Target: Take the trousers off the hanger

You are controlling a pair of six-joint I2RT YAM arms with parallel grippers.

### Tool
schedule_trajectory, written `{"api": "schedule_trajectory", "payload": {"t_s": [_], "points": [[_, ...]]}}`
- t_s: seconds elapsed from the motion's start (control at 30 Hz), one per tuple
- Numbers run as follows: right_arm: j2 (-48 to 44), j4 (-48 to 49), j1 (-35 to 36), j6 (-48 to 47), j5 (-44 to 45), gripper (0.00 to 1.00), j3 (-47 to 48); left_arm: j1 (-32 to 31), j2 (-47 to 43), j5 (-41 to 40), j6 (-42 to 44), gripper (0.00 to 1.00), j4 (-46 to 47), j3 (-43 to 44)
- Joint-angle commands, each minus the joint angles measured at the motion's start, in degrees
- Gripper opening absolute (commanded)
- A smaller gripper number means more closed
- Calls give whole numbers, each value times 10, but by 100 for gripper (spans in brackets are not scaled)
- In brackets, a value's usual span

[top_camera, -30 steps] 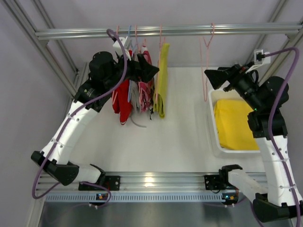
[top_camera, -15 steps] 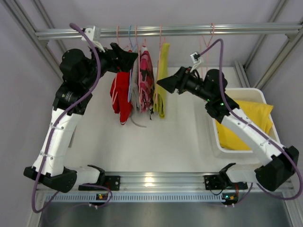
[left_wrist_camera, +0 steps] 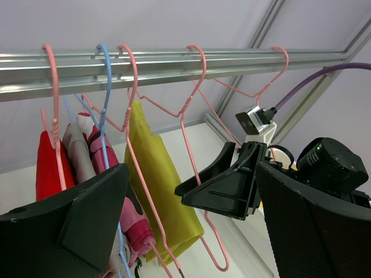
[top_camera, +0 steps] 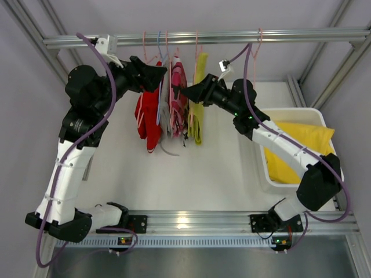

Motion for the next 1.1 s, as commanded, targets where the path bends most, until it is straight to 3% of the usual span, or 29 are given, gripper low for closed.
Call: {"api": "schedule_trajectory", "payload": {"t_s": [0.0,0.27,0.4,0.47,1.07], "points": [[4,95,5,16,-5,51,30,2,-5,9,-9,95,30,-10],[7,111,-6,24,-12,28,26,1,-4,5,-11,95,32,-10],[2,119,-13,26,-25,6,31,1,-3,4,-17,95,33,-13],[-4,121,-15,26,-29,1,31,2,-2,3,-18,95,33,-16],[-58,134,-34,1,-64,0,75,1,-1,-4,-26,99,24,-21]]}}
